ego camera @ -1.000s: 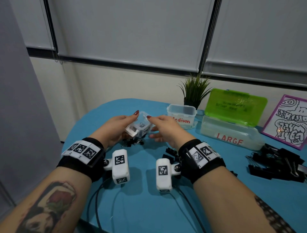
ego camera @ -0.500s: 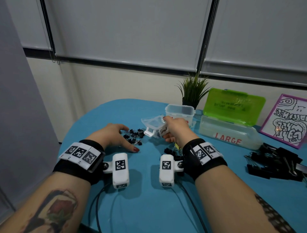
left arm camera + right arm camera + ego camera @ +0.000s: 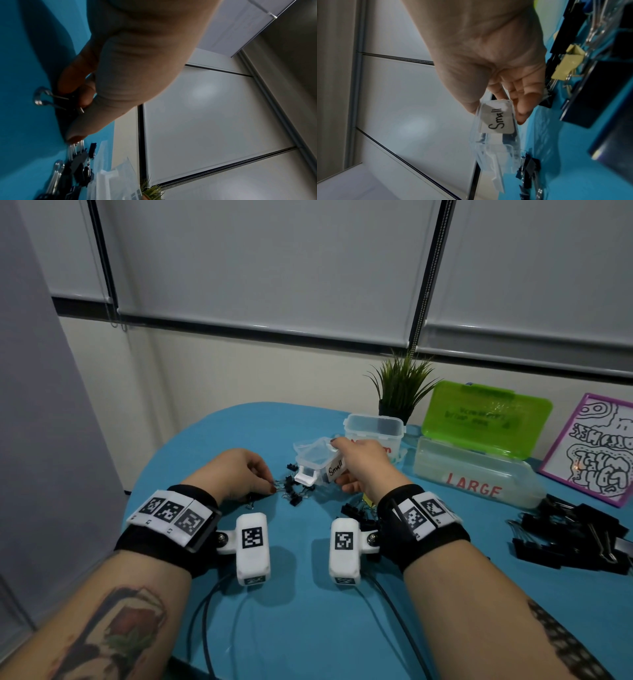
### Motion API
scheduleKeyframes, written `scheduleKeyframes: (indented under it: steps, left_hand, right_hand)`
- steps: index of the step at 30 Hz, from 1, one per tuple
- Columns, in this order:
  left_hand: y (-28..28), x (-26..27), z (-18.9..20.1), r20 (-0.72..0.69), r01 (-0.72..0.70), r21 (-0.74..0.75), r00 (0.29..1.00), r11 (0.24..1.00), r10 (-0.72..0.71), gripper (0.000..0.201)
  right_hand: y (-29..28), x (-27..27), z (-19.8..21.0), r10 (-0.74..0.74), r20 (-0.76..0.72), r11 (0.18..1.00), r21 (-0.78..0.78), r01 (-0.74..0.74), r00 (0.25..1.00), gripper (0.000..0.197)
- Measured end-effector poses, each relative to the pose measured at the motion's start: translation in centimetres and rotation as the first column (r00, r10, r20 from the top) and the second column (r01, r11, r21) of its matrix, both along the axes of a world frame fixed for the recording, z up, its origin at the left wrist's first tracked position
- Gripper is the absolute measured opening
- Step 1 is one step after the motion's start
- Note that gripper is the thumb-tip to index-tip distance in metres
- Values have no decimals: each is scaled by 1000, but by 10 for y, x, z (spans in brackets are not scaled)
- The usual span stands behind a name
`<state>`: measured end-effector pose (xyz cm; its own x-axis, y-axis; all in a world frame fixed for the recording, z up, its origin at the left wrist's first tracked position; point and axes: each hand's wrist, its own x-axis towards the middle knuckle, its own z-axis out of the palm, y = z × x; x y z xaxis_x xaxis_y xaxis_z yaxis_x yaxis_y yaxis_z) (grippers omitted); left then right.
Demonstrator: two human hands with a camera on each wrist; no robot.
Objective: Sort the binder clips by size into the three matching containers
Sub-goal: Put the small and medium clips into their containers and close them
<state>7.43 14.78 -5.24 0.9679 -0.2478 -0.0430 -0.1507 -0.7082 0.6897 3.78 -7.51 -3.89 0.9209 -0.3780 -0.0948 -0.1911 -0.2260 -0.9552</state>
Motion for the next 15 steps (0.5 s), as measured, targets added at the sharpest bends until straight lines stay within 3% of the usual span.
scheduleKeyframes:
  steps: [3, 9, 13, 15]
  left_hand:
    - [1, 5, -5, -7, -63, -94, 998, 994, 62, 4]
    - [-3, 6, -7, -84, -115, -268, 992, 956, 96, 6]
    - [-7, -2, 3, 4, -43, -612, 998, 790, 57, 10]
    - [-9, -8, 11, 96, 73, -683, 995, 727, -9, 10]
  right_hand:
    - [1, -2, 1, 21, 17, 999, 28, -22, 1000, 42]
    - [8, -11, 6, 87, 34, 996, 34, -88, 996, 40]
    - [14, -15, 8, 138, 17, 990, -34, -137, 990, 42]
    - [18, -17, 11, 159, 15, 986, -61, -158, 987, 43]
